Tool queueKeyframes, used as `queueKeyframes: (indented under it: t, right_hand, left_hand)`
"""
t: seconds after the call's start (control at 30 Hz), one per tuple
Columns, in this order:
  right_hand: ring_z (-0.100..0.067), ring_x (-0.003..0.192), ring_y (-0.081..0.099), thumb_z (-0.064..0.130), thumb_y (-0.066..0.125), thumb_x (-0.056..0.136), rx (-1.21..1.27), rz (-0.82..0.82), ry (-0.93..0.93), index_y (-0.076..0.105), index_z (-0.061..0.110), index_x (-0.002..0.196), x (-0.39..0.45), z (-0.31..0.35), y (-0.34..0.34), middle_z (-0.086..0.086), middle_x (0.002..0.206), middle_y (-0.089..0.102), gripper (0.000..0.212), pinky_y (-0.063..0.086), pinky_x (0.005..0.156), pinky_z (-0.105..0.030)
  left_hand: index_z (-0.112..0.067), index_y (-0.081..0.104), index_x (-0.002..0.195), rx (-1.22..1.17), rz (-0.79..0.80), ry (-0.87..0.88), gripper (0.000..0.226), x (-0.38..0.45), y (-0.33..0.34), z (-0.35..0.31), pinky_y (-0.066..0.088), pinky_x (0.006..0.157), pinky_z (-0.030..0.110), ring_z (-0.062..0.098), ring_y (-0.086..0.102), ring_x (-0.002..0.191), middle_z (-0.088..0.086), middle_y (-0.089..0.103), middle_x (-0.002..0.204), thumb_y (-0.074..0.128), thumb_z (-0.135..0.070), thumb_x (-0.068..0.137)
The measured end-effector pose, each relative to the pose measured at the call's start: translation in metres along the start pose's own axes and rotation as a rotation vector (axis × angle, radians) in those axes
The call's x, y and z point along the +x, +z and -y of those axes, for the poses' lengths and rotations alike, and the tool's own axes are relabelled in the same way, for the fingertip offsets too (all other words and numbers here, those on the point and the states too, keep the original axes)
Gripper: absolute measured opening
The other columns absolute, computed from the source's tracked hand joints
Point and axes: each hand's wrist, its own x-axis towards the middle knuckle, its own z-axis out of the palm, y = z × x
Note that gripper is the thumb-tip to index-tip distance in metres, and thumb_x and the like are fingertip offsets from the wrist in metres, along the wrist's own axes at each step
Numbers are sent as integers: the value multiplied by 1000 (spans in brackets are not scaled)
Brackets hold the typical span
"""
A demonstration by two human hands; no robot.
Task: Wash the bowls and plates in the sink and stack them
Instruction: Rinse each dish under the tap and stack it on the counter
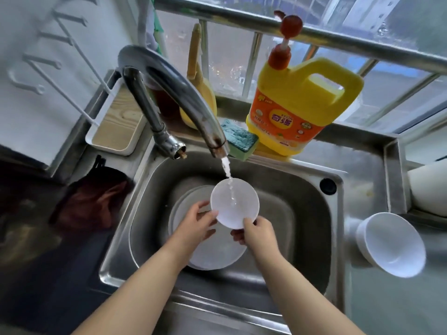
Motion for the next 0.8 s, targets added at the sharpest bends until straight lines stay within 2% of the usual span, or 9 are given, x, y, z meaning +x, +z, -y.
queueKeyframes:
  t: [0.1,0.23,0.33,0.37,0.43,0.5,0.6,0.7,0.8]
  right_hand:
    - [-20,61,64,11,41,85,-2,35,-39,62,7,87,-18,12,7,-6,62,71,22,53,67,-36]
    - [-16,63,65,21,46,92,-19,70,-81,61,7,96,-29,23,4,-6,71,72,21,54,69,-35]
    - [-17,86,65,33,44,99,106,157,-48,56,15,113,-30,32,-2,-7,102,67,26,54,70,-27]
    - [-20,95,63,33,44,99,180,194,-19,54,16,118,-30,35,-4,-9,109,64,28,54,75,-28]
    - [-26,100,62,31,46,98,343,258,77,55,13,115,-31,44,-7,-13,110,63,26,53,86,-35]
    - [-29,94,64,29,51,96,449,297,150,58,11,106,-33,51,-10,-16,103,64,22,54,89,-39]
    - [-25,86,66,22,53,95,409,241,97,62,5,103,-37,49,-12,-14,91,67,21,57,80,-34]
    - [-25,95,68,18,56,92,390,165,7,60,6,116,-38,41,-11,-15,105,67,27,57,76,-29]
    - [-26,100,66,9,59,89,519,118,-23,48,14,127,-44,35,-7,-14,118,60,40,57,74,-26]
  left_hand:
    - [-30,48,126,-284,87,-17,35,-10,0,-7,52,91,36,24,65,105,9,64,118,55,-16,94]
    - [-19,48,131,-380,27,41,43,-14,-7,-13,55,83,34,27,66,96,19,63,117,48,-1,92]
    - [-11,56,123,-395,29,54,35,-16,-15,-23,58,69,27,24,64,90,17,63,108,42,-2,92]
    - [-11,60,116,-379,39,48,32,-18,-16,-26,58,67,27,24,63,89,16,64,104,40,-3,93]
    - [-11,61,107,-361,42,2,25,-21,-18,-31,58,65,27,23,63,85,15,64,96,40,-8,94]
    - [-9,60,107,-366,37,-63,23,-22,-18,-32,57,67,30,25,63,87,17,64,97,41,-16,97]
    - [-7,58,111,-387,44,-117,27,-21,-17,-31,54,80,36,29,62,97,21,64,107,43,-25,99]
    - [-8,61,109,-453,109,-155,25,-25,-11,-29,51,90,38,30,61,98,23,64,104,47,-26,98]
    - [-10,58,118,-445,205,-129,26,-28,-4,-25,48,94,40,28,64,95,21,66,104,47,-19,96]
